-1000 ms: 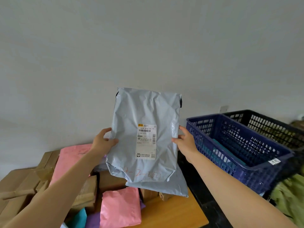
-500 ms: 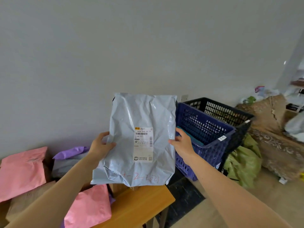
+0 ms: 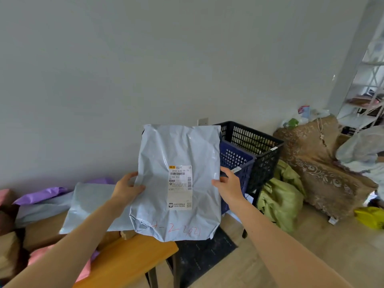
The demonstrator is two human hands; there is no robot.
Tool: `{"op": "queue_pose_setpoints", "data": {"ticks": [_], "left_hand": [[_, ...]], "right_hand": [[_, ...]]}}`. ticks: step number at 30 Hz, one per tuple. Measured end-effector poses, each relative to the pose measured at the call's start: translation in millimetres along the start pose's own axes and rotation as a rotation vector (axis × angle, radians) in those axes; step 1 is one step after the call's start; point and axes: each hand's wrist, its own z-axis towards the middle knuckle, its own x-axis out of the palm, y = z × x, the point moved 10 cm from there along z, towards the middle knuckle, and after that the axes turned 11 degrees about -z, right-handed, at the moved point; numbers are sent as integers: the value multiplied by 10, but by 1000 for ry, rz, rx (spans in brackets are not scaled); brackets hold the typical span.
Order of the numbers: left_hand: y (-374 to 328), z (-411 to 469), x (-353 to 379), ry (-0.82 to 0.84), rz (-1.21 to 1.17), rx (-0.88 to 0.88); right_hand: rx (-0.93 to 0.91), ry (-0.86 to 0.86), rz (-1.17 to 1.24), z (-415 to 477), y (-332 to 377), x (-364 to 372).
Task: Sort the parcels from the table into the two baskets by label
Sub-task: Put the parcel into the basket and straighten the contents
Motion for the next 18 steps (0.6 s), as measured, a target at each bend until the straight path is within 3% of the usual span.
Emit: {"op": "queue_pose_setpoints", "data": {"ticks": [10, 18], "left_hand": [[-10, -399, 1113, -24, 20, -10], [-178, -199, 1722, -19, 11, -19]], "right_hand": [[-8, -50, -43, 249, -382, -1130], [25, -57, -120, 751, -605, -1579]]}}
